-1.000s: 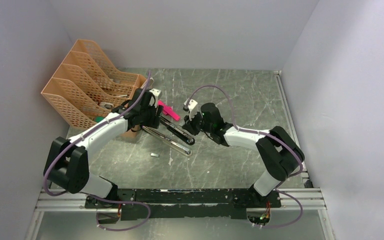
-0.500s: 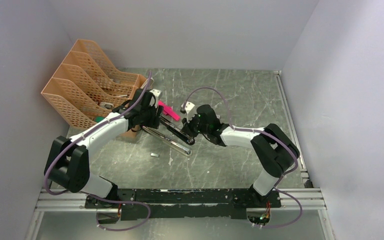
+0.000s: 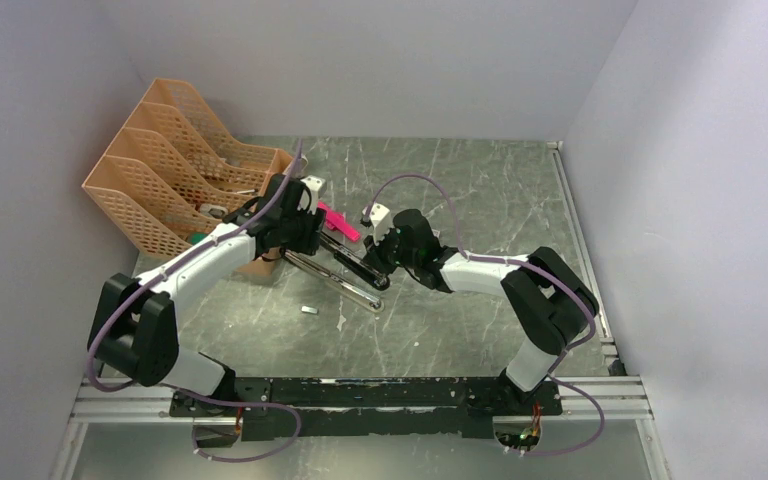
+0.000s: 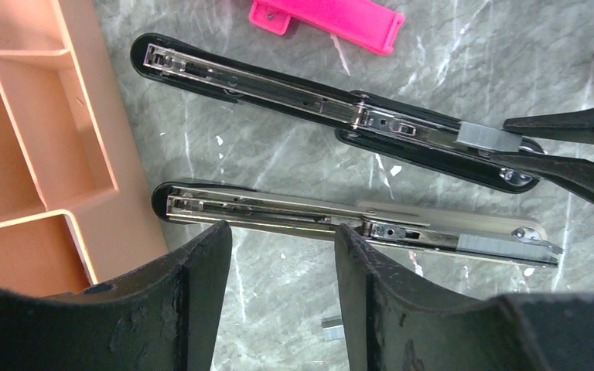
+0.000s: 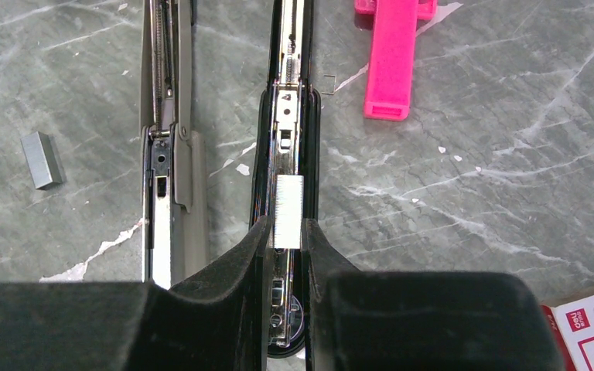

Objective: Load the staples into the stapler

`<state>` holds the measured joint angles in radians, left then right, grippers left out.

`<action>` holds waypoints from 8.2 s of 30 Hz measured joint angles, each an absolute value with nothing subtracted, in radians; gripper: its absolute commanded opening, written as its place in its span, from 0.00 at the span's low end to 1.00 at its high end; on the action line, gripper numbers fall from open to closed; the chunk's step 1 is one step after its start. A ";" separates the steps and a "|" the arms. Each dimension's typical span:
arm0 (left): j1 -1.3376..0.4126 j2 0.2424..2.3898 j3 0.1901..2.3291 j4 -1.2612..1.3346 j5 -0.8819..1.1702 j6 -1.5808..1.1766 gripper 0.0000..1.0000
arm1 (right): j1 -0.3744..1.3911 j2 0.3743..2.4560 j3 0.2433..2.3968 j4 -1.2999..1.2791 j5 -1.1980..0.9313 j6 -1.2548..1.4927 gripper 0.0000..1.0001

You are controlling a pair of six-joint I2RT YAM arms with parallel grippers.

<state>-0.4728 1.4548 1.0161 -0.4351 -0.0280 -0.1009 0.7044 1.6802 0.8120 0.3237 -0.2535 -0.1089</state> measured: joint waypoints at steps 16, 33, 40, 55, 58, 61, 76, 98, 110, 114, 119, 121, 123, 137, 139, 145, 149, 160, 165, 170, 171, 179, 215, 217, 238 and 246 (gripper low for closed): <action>-0.469 1.325 1.017 -0.407 0.032 -0.100 0.57 | 0.704 1.680 0.812 0.324 -0.235 -0.109 0.00; -0.459 1.277 0.994 -0.372 0.063 -0.093 0.58 | 0.709 1.680 0.812 0.328 -0.216 -0.110 0.00; -0.459 1.276 0.994 -0.370 0.065 -0.093 0.59 | 0.716 1.690 0.812 0.331 -0.210 -0.110 0.00; -0.459 1.276 0.990 -0.368 0.063 -0.093 0.59 | 0.738 1.703 0.812 0.331 -0.197 -0.109 0.00; -0.459 1.276 0.989 -0.368 0.063 -0.093 0.62 | 0.739 1.703 0.812 0.331 -0.192 -0.109 0.00; -0.459 1.276 0.989 -0.368 0.063 -0.093 0.62 | 0.741 1.703 0.812 0.330 -0.189 -0.109 0.00; -0.459 1.276 0.987 -0.368 0.063 -0.093 0.63 | 0.751 1.703 0.812 0.321 -0.167 -0.108 0.00; -0.459 1.276 0.986 -0.366 0.063 -0.093 0.63 | 0.764 1.703 0.836 0.262 -0.137 -0.101 0.00; -0.459 1.276 0.986 -0.366 0.063 -0.093 0.63 | 0.768 1.702 0.851 0.226 -0.121 -0.094 0.00; -0.459 1.276 0.986 -0.366 0.063 -0.093 0.64 | 0.768 1.699 0.853 0.215 -0.118 -0.089 0.00; -0.459 1.276 0.986 -0.366 0.063 -0.093 0.63 | 0.768 1.687 0.853 0.189 -0.113 -0.085 0.00; -0.459 1.276 0.986 -0.366 0.063 -0.093 0.63 | 0.769 1.680 0.854 0.174 -0.111 -0.085 0.00; -0.459 1.276 0.986 -0.366 0.063 -0.093 0.64 | 0.769 1.673 0.854 0.158 -0.107 -0.085 0.00; -0.459 1.276 0.986 -0.365 0.062 -0.093 0.63 | 0.772 1.640 0.857 0.096 -0.084 -0.086 0.00; -0.459 1.276 0.986 -0.365 0.062 -0.093 0.63 | 0.772 1.633 0.857 0.101 -0.084 -0.087 0.00; -0.459 1.276 0.986 -0.364 0.061 -0.093 0.63 | 0.773 1.630 0.857 0.142 -0.090 -0.091 0.00; -0.459 1.276 0.986 -0.364 0.061 -0.093 0.63 | 0.773 1.634 0.857 0.160 -0.102 -0.093 0.00; -0.459 1.275 0.982 -0.363 0.060 -0.093 0.63 | 0.773 1.660 0.859 0.167 -0.123 -0.094 0.00; -0.459 1.275 0.979 -0.363 0.060 -0.093 0.63 | 0.773 1.670 0.864 0.162 -0.124 -0.094 0.00; -0.459 1.275 0.978 -0.363 0.060 -0.093 0.63 | 0.773 1.670 0.865 0.159 -0.123 -0.094 0.00; -0.459 1.275 0.978 -0.363 0.060 -0.093 0.63 | 0.773 1.671 0.866 0.157 -0.123 -0.094 0.00; -0.459 1.275 0.978 -0.363 0.060 -0.093 0.63 | 0.773 1.683 0.875 0.145 -0.123 -0.094 0.00; -0.459 1.275 0.978 -0.363 0.060 -0.093 0.63 | 0.774 1.699 0.916 0.108 -0.112 -0.010 0.00; -0.459 1.275 0.978 -0.363 0.060 -0.093 0.63 | 0.774 1.699 0.916 0.108 -0.112 -0.007 0.00; -0.459 1.275 0.978 -0.363 0.060 -0.093 0.63 | 0.774 1.681 0.914 0.137 -0.081 0.001 0.00; -0.459 1.275 0.978 -0.362 0.060 -0.093 0.63 | 0.774 1.684 0.914 0.136 -0.081 0.001 0.00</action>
<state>-0.4595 1.2751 0.9779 -0.3622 0.0605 -0.0929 0.7738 1.6836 0.9142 0.1360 -0.0811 0.0006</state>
